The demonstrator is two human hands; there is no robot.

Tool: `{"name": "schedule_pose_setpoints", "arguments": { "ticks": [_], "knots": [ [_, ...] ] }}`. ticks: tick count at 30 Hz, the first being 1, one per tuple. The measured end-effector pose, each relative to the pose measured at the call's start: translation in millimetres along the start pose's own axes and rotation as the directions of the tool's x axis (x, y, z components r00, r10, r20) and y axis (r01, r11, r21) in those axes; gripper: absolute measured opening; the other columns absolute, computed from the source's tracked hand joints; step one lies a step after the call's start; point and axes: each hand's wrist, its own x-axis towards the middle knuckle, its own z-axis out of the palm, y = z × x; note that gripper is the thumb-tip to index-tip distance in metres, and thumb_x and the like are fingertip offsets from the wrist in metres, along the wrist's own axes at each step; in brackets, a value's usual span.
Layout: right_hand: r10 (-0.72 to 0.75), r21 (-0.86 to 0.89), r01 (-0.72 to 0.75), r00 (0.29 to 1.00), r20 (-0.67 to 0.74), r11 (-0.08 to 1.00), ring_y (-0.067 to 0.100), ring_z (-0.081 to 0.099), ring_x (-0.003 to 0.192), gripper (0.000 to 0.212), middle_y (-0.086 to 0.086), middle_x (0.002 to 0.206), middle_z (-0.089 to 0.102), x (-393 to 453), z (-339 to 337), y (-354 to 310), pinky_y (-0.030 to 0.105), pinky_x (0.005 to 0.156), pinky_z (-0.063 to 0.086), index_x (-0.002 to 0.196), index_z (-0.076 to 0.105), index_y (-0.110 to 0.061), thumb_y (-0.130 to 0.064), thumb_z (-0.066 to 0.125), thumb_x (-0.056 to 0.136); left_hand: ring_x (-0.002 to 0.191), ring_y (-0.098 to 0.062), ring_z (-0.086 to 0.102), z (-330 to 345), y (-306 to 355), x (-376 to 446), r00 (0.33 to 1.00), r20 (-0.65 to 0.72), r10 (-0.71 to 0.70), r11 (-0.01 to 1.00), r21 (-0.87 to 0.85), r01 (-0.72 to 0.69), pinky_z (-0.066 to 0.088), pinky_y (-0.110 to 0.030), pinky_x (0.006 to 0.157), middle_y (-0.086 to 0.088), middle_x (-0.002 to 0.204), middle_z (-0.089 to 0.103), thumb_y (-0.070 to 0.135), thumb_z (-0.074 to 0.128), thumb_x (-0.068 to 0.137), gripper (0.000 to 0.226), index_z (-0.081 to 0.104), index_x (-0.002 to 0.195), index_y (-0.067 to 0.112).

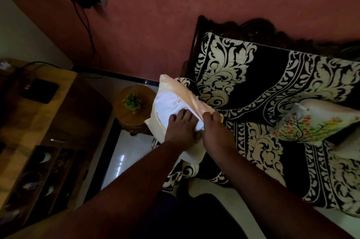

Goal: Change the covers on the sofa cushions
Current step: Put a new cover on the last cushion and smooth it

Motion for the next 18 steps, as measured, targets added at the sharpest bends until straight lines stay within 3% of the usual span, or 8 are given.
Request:
{"name": "schedule_pose_setpoints", "arguments": {
  "ticks": [3,7,9,12,15,18],
  "knots": [
    [0.139,0.066,-0.139,0.99,-0.003,0.988,0.032,0.066,0.087,0.055,0.012,0.125,0.045,-5,18,23,0.036,0.058,0.05,0.128,0.035,-0.019,-0.037,0.069,0.089,0.117,-0.031,0.05,8,7,-1,0.999,-0.027,-0.048,0.998,0.051,0.049,0.039,-0.045,0.083,-0.008,0.124,0.056,0.075,0.041,0.085,0.071,0.058,0.116,0.014],
    [0.328,0.317,-0.311,0.944,-0.003,0.896,0.035,0.066,0.087,0.033,0.012,0.105,0.062,-6,39,36,0.034,0.06,0.039,0.11,0.052,-0.013,-0.042,0.056,0.095,0.121,-0.032,0.048,3,12,8,0.997,-0.067,-0.044,0.998,0.049,0.047,0.04,-0.045,0.088,-0.012,0.134,0.051,0.075,0.044,0.085,0.077,0.054,0.125,0.01],
    [0.317,0.362,-0.259,0.942,-0.111,0.896,0.036,0.064,0.081,0.027,0.015,0.091,0.065,-3,39,41,0.033,0.059,0.034,0.094,0.058,-0.01,-0.034,0.047,0.096,0.132,-0.032,0.043,6,5,7,0.992,-0.084,0.09,0.995,0.051,-0.086,0.037,-0.045,0.099,-0.012,0.138,0.05,0.071,0.048,0.09,0.074,0.052,0.132,0.01],
    [0.253,0.39,-0.127,0.923,-0.291,0.912,0.032,0.058,0.078,0.035,0.012,0.098,0.06,-3,33,42,0.03,0.056,0.036,0.086,0.061,-0.008,-0.035,0.041,0.092,0.144,-0.031,0.036,12,-16,3,0.954,-0.13,0.27,0.959,0.126,-0.254,0.034,-0.048,0.112,-0.013,0.152,0.045,0.055,0.055,0.095,0.065,0.045,0.146,0.017],
    [0.205,0.424,-0.067,0.936,-0.287,0.903,0.03,0.059,0.078,0.031,0.009,0.101,0.06,-5,35,35,0.031,0.059,0.041,0.089,0.063,-0.008,-0.033,0.044,0.093,0.125,-0.034,0.05,3,-19,7,0.952,-0.109,0.285,0.94,0.226,-0.255,0.04,-0.047,0.093,-0.012,0.141,0.052,0.043,0.055,0.096,0.048,0.044,0.138,0.022],
    [0.153,0.463,0.009,0.938,-0.312,0.886,0.029,0.06,0.078,0.028,0.007,0.1,0.061,-3,28,26,0.03,0.058,0.041,0.088,0.063,-0.009,-0.032,0.046,0.091,0.104,-0.035,0.054,-11,-10,15,0.963,-0.004,0.271,0.923,0.286,-0.259,0.043,-0.042,0.08,-0.012,0.123,0.057,0.032,0.047,0.095,0.037,0.05,0.129,0.018]
  ]
}}
